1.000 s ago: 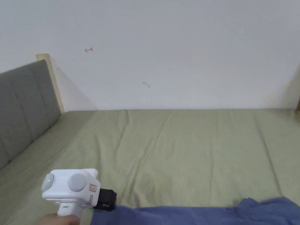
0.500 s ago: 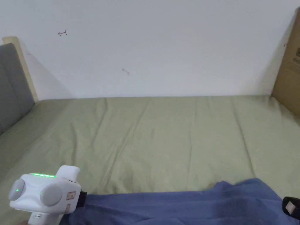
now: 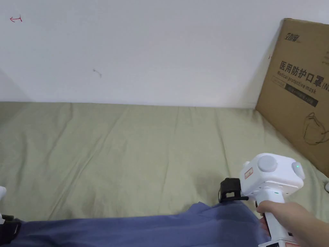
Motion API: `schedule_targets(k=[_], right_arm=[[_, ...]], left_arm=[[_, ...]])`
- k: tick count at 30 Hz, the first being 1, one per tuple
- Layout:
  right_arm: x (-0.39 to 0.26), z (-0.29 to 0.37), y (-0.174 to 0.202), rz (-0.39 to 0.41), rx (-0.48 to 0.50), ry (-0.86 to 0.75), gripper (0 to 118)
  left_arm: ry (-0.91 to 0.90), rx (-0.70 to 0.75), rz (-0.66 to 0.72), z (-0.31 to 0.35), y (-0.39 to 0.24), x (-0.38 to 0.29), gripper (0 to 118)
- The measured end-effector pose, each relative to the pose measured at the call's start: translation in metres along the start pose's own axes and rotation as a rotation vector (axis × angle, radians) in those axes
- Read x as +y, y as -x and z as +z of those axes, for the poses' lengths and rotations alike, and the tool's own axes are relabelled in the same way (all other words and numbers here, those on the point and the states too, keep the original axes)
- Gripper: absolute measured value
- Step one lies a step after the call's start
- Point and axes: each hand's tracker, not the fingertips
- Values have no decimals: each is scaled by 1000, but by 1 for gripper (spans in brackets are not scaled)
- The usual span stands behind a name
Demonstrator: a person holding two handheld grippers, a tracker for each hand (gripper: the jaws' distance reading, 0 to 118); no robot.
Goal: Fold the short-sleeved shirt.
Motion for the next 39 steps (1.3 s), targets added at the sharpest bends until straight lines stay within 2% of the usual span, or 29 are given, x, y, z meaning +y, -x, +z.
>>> schedule_targets(k=[1, 2, 3, 4, 6, 7, 8, 13, 19, 25, 32, 39], right_arm=[[-1, -7, 2, 8, 1, 32, 86], [-5, -10, 5, 10, -54, 45, 77], [-11, 0, 7, 52, -102, -22, 51], [-13, 10, 9, 65, -80, -63, 0], [-22, 30, 15, 52, 5, -56, 0], [-25, 41, 16, 52, 0, -86, 1], [-28, 54, 16, 57, 69, -89, 0], [-43, 128, 13, 70, 109, -234, 0], [-51, 204, 6, 44, 113, -369, 1], [-26, 288, 7, -29, 129, -525, 1], [44, 392, 33, 8, 80, -707, 0], [110, 461, 63, 31, 0, -907, 0]], left_arm=[[7, 2, -4, -2, 0, -1, 0], [13, 7, -6, -4, 0, -2, 0], [20, 16, -2, -5, 0, -3, 0], [28, 20, 4, -4, 1, -1, 0], [37, 10, 20, -2, 0, -2, 0], [35, 11, 25, 1, -2, -1, 0], [29, 18, 26, 7, -2, 1, 0], [-16, 19, 49, 42, -8, 18, 0], [-152, 21, 102, 103, -15, 46, 0], [-280, 10, 110, 166, -18, 107, 0], [-434, 58, 95, 216, -17, 203, 0], [-640, 157, 47, 241, -30, 283, 0]])
